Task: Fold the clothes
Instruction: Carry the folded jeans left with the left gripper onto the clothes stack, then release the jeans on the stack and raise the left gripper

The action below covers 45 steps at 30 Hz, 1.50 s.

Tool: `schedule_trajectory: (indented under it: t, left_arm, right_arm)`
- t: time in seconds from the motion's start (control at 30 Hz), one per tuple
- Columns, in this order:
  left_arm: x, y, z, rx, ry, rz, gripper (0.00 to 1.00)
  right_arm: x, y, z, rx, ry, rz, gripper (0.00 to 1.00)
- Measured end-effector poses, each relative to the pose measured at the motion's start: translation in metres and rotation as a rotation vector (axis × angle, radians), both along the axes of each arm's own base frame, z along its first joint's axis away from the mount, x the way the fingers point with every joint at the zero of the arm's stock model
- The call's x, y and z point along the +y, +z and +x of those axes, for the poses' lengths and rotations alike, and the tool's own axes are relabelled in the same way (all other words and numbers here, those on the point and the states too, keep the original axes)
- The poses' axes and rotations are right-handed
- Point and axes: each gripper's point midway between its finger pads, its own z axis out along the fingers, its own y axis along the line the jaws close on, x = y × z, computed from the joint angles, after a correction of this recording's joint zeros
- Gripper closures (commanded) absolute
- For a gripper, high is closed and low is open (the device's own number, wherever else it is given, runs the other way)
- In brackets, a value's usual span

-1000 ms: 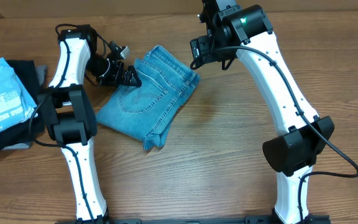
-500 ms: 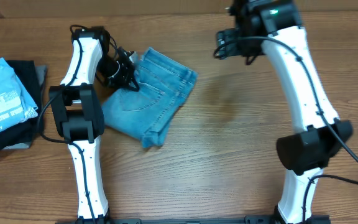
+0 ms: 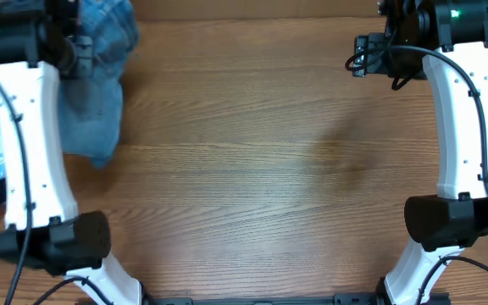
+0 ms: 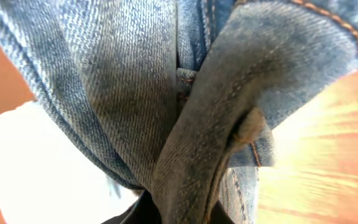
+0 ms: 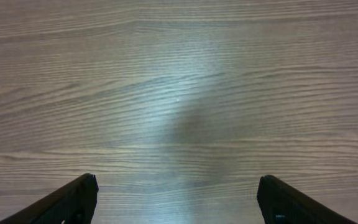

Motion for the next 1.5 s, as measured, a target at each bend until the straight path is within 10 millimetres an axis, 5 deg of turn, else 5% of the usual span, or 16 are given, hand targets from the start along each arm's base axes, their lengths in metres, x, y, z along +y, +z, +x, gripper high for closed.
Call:
schedule_trajectory:
  t: [0.2, 0.33, 0.57, 0.73, 0.8, 1.07, 1.13, 1.17, 1.37, 1.5]
  left_arm:
    - [0.132, 0.015, -0.043, -0.13, 0.287, -0.117, 0.96]
    - [0.189, 0.018, -0.071, -0.233, 0.386, -0.226, 0.96]
    - [0.25, -0.063, -0.071, -0.172, 0.474, -0.4, 0.96]
    - [0.283, -0.056, -0.087, -0.246, 0.528, -0.383, 0.71]
    - [0.292, -0.056, -0.088, -0.269, 0.546, -0.379, 0.71]
    - [0.319, -0.098, -0.076, -0.254, 0.565, -0.391, 0.36]
    - [0.322, -0.098, -0.074, -0.266, 0.57, -0.386, 0.21]
    - [0.324, -0.097, -0.076, -0.273, 0.584, -0.39, 0.0]
    - [0.338, -0.093, -0.093, -0.292, 0.629, -0.384, 0.0]
    - [0.326, -0.048, -0.098, -0.366, 0.607, -0.356, 0.0]
  right_arm:
    - [-0.001, -0.001, -0.002, 0.009, -0.002, -0.008, 0.13]
    - [-0.002, -0.002, -0.004, 0.019, -0.002, -0.009, 0.13]
    - [-0.002, -0.003, -0.008, 0.036, -0.003, -0.01, 0.13]
    - [-0.002, -0.003, -0.008, 0.036, -0.002, -0.009, 0.14]
    - [-0.002, -0.003, -0.008, 0.036, -0.003, -0.007, 0.14]
    - [0.001, -0.003, -0.009, 0.039, -0.008, 0.012, 0.14]
    - [0.001, -0.003, -0.009, 0.038, -0.012, 0.013, 0.14]
    - [0.001, -0.003, -0.009, 0.038, -0.014, 0.014, 0.14]
    - [0.002, -0.002, -0.006, 0.025, -0.017, 0.017, 0.14]
    - [0.002, -0.001, -0.002, 0.007, -0.018, 0.018, 0.14]
